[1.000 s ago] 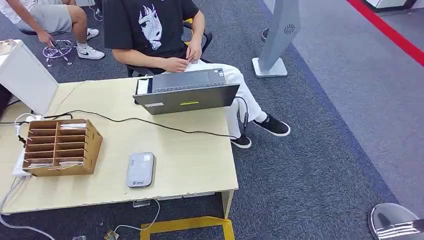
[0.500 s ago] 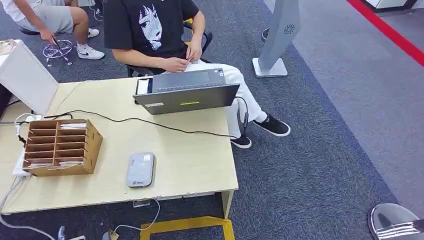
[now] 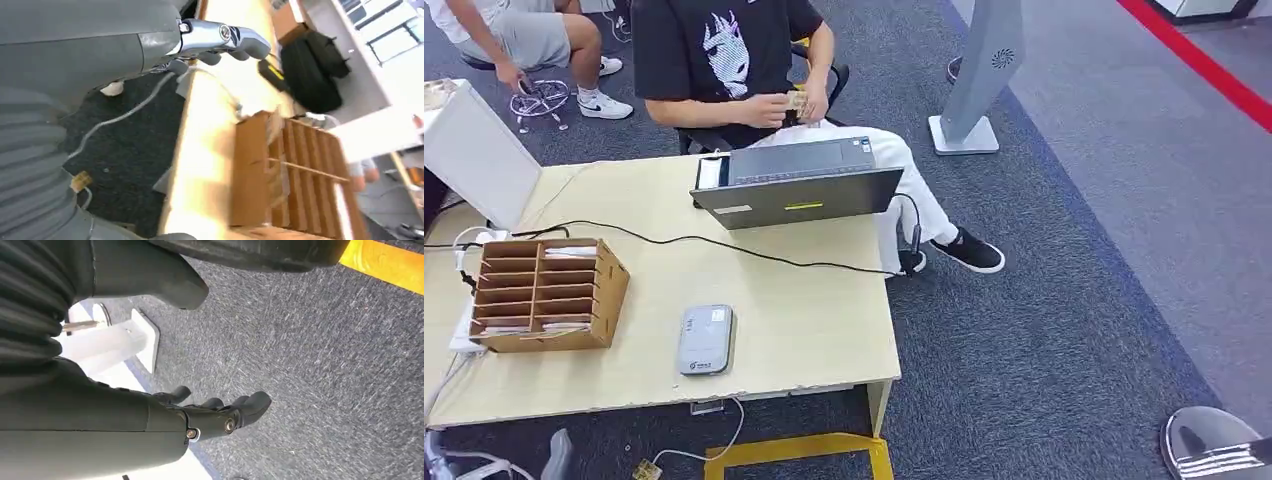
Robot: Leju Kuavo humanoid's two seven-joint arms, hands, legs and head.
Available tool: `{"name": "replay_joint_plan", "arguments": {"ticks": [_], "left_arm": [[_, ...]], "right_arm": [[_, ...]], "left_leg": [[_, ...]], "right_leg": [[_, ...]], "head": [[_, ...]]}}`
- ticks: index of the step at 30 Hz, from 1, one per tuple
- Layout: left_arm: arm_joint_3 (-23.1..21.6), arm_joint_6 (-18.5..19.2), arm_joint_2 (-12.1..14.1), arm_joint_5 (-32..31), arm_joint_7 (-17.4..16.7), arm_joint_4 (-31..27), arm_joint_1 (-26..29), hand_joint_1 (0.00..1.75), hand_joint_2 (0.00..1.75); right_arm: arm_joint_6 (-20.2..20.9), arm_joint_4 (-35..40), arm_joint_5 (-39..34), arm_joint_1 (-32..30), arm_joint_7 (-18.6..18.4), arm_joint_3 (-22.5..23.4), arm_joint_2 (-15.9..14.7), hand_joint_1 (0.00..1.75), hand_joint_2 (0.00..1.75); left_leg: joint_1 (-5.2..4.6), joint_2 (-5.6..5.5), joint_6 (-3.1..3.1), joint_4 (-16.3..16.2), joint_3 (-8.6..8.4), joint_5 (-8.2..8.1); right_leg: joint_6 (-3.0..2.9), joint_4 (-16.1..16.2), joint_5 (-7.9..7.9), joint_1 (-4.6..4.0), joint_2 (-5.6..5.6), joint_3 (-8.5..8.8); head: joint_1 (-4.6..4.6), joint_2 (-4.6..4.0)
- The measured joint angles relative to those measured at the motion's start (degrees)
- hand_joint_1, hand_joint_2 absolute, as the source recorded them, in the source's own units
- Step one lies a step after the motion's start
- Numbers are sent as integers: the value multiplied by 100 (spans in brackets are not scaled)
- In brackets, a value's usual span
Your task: Pass the card to the sensor for recognition and then transmit it.
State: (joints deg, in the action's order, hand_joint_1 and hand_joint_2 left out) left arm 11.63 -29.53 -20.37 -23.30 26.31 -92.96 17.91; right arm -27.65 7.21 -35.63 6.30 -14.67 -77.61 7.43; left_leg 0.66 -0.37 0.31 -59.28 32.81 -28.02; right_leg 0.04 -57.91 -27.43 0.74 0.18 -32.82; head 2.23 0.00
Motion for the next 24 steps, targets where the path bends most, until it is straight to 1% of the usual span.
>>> {"name": "replay_joint_plan", "arguments": {"ticks": [5,10,12,15,19,21,24], "left_arm": [[72,398,72,105,-166,-492,-169,0,175],[94,439,164,98,-164,-721,-257,0,175],[103,533,238,243,-173,-751,-338,0,175],[107,789,451,468,-330,-775,-538,0,175],[65,1287,973,660,-616,-716,-1021,0,175],[30,1410,1211,691,-756,-456,-1425,0,175],[-9,1405,1511,542,-896,102,-1918,0,175]], "right_arm": [[28,0,4,26,-2,-66,0,0,175],[57,0,-6,35,-2,-81,2,0,175],[92,0,-77,41,-9,-81,0,0,175],[96,0,-249,43,39,-72,-2,0,175],[177,-7,-291,70,81,-68,-22,0,175],[219,-7,-284,113,85,-68,-39,0,175],[256,-7,-258,179,81,-68,-52,0,175]], "left_leg": [[0,0,0,0,-2,1],[0,0,0,0,-2,0],[0,0,0,0,-2,1],[0,0,0,0,-3,1],[2,-1,-4,0,-5,6],[3,-2,-13,0,-4,14],[3,2,-12,0,-6,20]], "right_leg": [[0,0,0,0,0,1],[0,0,0,0,0,1],[0,0,0,0,0,1],[0,0,0,0,0,0],[-3,-1,2,-1,0,0],[-6,-3,7,-1,-2,0],[-9,-4,16,-2,3,-1]], "head": [[0,0],[2,0],[0,0],[2,0],[0,0],[0,0],[2,0]]}}
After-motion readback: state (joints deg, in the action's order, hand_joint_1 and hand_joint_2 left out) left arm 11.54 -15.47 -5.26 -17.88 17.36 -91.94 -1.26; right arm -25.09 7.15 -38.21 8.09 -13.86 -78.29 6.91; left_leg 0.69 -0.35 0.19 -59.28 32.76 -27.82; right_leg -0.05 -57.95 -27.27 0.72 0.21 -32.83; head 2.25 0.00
